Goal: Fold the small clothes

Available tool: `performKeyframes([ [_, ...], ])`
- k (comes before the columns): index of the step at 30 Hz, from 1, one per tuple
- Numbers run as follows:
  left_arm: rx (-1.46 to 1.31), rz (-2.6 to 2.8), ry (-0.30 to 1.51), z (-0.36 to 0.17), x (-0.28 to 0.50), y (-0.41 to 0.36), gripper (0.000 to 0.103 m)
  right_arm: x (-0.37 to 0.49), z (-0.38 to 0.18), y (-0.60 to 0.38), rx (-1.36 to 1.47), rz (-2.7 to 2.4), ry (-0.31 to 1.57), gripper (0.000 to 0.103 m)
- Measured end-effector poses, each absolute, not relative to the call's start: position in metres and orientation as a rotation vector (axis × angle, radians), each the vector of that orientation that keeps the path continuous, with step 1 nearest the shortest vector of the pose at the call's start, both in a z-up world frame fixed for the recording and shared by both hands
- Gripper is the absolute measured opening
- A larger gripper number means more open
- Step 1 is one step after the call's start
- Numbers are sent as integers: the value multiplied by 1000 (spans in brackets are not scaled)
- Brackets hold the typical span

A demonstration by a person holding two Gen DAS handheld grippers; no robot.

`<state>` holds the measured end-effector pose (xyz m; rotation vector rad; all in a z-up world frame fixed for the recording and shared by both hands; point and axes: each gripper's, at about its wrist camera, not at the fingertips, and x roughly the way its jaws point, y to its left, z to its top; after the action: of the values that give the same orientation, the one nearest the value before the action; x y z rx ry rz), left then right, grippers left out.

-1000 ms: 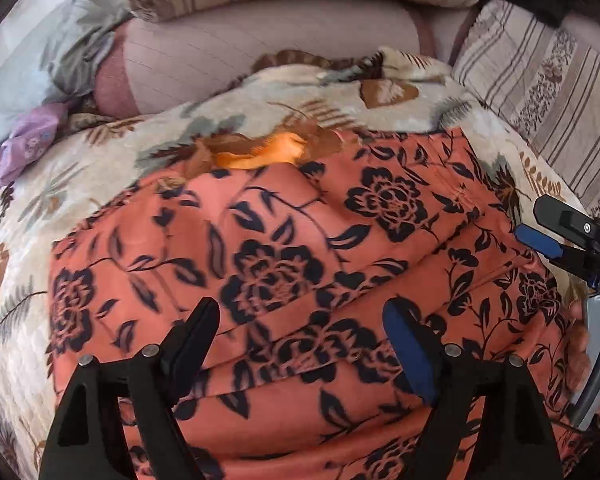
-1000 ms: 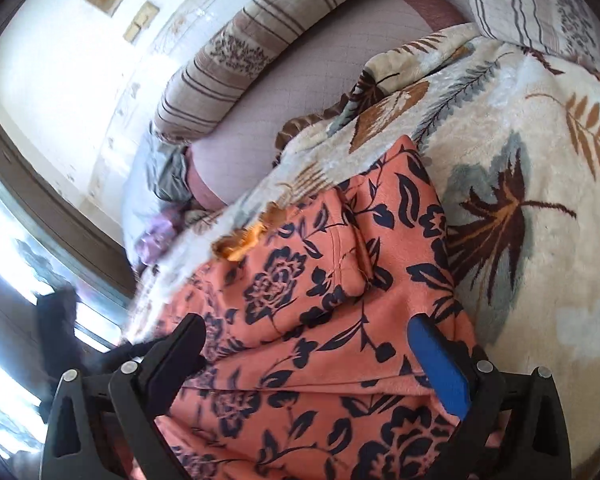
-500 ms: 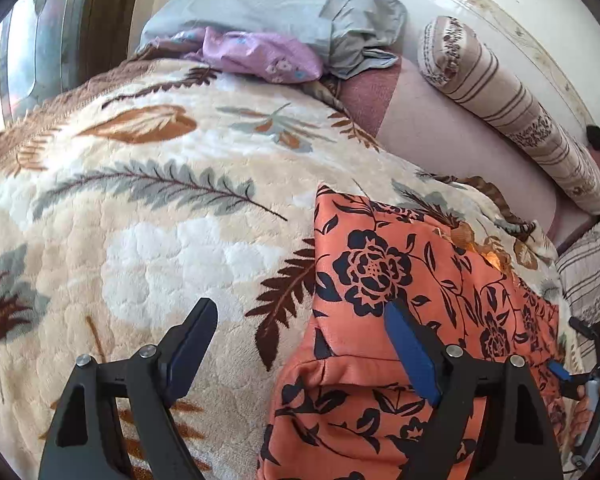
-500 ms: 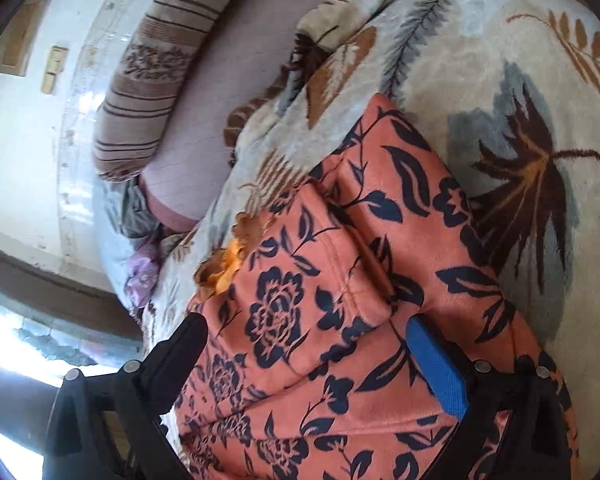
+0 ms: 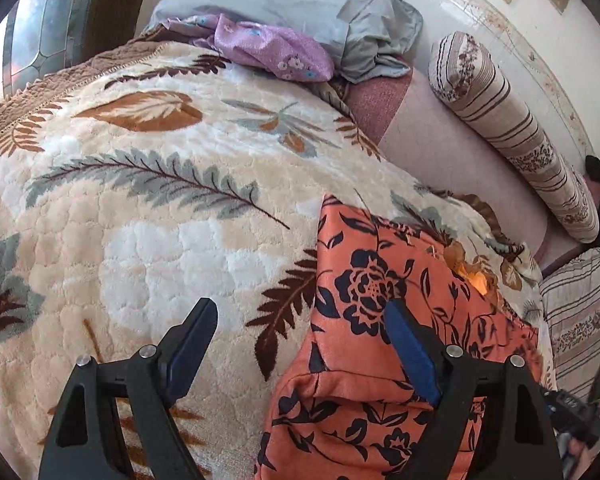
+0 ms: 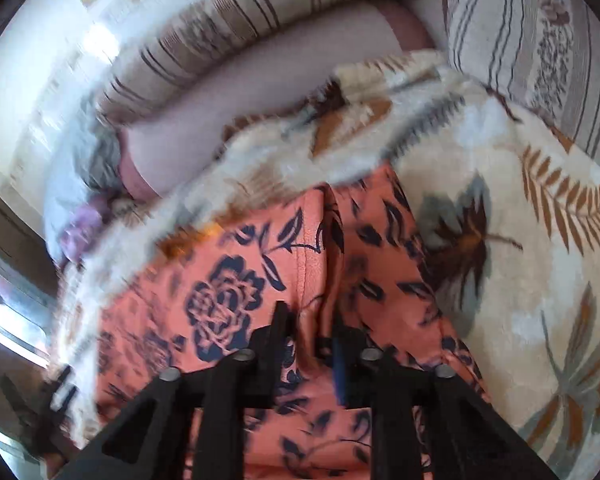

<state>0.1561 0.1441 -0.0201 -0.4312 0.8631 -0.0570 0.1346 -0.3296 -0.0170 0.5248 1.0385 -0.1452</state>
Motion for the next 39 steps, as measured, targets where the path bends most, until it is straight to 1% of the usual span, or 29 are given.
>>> performKeyframes([
  [1, -417, -65, 886, -24, 157, 140, 86, 128, -26, -336, 574, -120, 997, 71],
  [2, -396, -69, 904, -27, 158, 137, 86, 120, -20, -340, 601, -111, 930, 71],
  [4, -364, -60, 903, -28, 156, 133, 86, 114, -11, -345, 671, -88, 899, 77],
  [6, -346, -38, 834, -17, 151, 132, 86, 113, 4, -347, 652, -79, 875, 78],
  [8, -332, -22, 734, -2, 142, 134, 86, 108, 22, -350, 636, -58, 808, 78],
  [9, -309, -21, 712, 2, 140, 132, 86, 106, 30, -350, 635, -49, 778, 78],
  [10, -276, -22, 730, 1, 142, 128, 86, 105, 36, -350, 638, -38, 752, 78],
  [12, -201, -21, 881, -24, 156, 118, 86, 109, 41, -346, 648, 20, 723, 78],
  [13, -179, -21, 991, -45, 164, 115, 86, 115, 37, -342, 649, 65, 735, 80],
  [14, -164, -14, 1002, -53, 166, 113, 86, 122, 27, -338, 646, 100, 774, 85],
  [15, -148, 0, 965, -47, 163, 111, 82, 129, 12, -332, 646, 118, 845, 88],
  [16, -136, -11, 957, -41, 162, 109, 75, 138, -11, -332, 647, 97, 960, 88],
  [17, -142, -31, 946, -37, 161, 109, 64, 140, -27, -334, 660, 64, 1030, 86],
  [18, -158, -35, 935, -32, 160, 112, 63, 137, -25, -336, 672, 73, 984, 85],
  [22, -291, -69, 873, -12, 153, 132, 64, 132, 11, -347, 649, 109, 860, 85],
  [23, -325, -88, 868, -8, 154, 137, 67, 134, 19, -351, 639, 96, 839, 85],
  [24, -347, -97, 860, -5, 156, 139, 74, 138, 25, -360, 628, 75, 820, 85],
  [26, -364, -101, 867, -3, 163, 141, 84, 150, 28, -381, 617, 20, 808, 86],
  [30, -334, -153, 931, -10, 195, 131, 84, 188, 9, -421, 620, -39, 866, 86],
  [32, -311, -162, 932, -10, 212, 127, 84, 200, -1, -432, 639, 0, 883, 85],
  [34, -298, -172, 915, -10, 227, 125, 84, 212, -5, -433, 629, 36, 884, 76],
  [36, -250, -173, 934, -16, 243, 120, 83, 227, -20, -428, 627, 83, 946, 57],
  [37, -214, -157, 980, -26, 253, 117, 74, 235, -31, -422, 588, 91, 1013, 48],
  [38, -191, -137, 1035, -38, 261, 117, 42, 238, -35, -417, 522, 81, 1038, 35],
  [39, -173, -104, 1033, -42, 266, 119, 34, 242, -33, -417, 492, 85, 1036, 31],
])
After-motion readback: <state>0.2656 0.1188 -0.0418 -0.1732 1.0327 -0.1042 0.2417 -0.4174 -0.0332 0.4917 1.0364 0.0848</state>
